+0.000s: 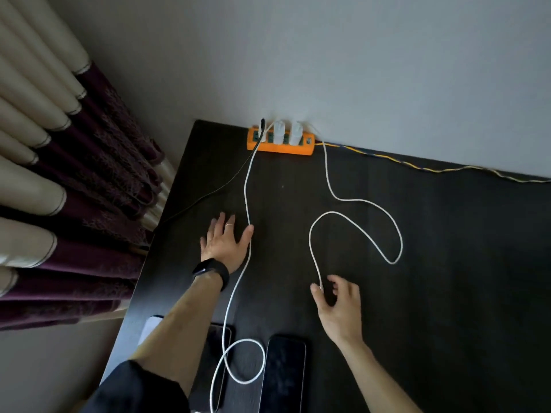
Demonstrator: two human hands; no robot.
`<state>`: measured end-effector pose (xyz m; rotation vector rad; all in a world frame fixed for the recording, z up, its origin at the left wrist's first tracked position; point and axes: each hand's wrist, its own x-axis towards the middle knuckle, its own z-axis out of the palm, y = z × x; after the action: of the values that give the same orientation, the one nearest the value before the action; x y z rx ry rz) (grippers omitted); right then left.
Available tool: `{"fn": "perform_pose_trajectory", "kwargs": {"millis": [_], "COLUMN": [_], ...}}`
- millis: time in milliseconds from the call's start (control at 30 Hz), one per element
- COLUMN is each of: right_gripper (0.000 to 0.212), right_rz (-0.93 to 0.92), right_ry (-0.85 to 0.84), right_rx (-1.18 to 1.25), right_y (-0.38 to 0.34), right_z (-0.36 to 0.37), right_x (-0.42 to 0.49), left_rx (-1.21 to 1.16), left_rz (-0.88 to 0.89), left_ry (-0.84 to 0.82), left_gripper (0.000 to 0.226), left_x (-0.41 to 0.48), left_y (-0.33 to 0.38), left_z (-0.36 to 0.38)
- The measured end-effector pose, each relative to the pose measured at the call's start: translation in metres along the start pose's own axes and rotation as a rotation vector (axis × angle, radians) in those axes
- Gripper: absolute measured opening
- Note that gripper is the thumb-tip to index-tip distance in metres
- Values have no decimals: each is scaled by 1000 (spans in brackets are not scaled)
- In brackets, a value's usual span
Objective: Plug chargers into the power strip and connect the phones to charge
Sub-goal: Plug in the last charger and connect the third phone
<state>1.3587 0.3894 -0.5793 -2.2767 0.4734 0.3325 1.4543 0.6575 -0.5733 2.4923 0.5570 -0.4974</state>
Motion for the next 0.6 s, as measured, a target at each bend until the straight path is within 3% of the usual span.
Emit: {"fn": "perform_pose_trajectory", "kwargs": {"millis": [133,200,333,433,533,600], "right_gripper": [14,11,13,5,4,6], "right_rz": [-42,21,129,70,-121,-228], "right_ry": [-98,-202,-279,-294,-280,-236], "right_rx": [-249,-343,-185,-20,-70,-60], "right_y": [-9,-13,-10,3,25,40], "right_z": [-7,-17,-45,-80,-118,-143], "right_x": [14,16,-12,-64,-116,-145], "left_rx": [-100,-164,-264,-83,169,314], "left_rz": [2,61,125,323,592,760], "left_ry": [-20,-96,-179,-163,-105,-122], "left_gripper": [44,34,30,46,61,55], "left_x": [-72,-112,-172,-207,-235,-253], "left_y": [15,28,58,74,89,98], "left_z": [10,17,28,31,32,35]}}
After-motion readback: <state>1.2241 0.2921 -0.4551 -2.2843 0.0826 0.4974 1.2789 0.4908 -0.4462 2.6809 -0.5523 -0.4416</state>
